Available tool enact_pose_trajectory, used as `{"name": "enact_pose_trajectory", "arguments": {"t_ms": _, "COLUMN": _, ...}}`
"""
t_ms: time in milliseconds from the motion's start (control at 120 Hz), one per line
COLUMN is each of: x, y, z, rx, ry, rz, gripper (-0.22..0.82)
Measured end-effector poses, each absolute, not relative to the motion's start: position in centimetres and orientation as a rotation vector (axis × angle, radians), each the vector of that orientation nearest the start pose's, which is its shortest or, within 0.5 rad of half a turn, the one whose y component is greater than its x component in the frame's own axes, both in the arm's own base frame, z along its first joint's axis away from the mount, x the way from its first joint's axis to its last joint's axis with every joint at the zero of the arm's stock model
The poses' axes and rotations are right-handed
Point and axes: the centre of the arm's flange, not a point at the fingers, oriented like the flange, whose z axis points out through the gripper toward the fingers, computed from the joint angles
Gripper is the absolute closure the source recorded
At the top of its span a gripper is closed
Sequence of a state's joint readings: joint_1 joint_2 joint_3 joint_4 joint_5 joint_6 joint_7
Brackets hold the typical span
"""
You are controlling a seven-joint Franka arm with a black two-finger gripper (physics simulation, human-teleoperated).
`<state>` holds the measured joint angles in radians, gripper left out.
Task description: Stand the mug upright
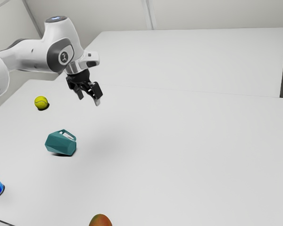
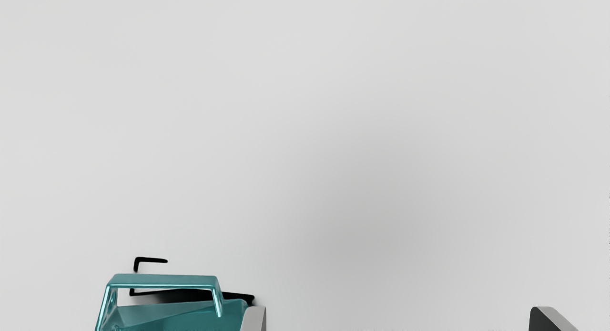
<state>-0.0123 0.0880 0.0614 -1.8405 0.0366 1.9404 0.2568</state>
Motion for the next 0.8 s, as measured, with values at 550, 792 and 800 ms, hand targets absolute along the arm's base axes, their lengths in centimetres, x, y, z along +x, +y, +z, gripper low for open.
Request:
{"name": "enact_pose_trajectory", "arguments": {"t_ms": 550, "x": 54.3, "y": 22.7, "z": 44.3, "rx": -3.350, "ry": -0.110, "rz": 0.083, "gripper": 0.00}}
{"name": "enact_pose_trajectory", "arguments": {"t_ms": 792, "x": 56.4, "y": 27.0, "z": 39.6, "rx": -3.391, "ry": 0.047, "rz": 0.158, "gripper": 0.00}}
{"name": "enact_pose_trajectory", "arguments": {"t_ms": 800, "x": 56.4, "y": 27.1, "z": 39.6, "rx": -3.393, "ry": 0.050, "rz": 0.159, "gripper": 0.00}}
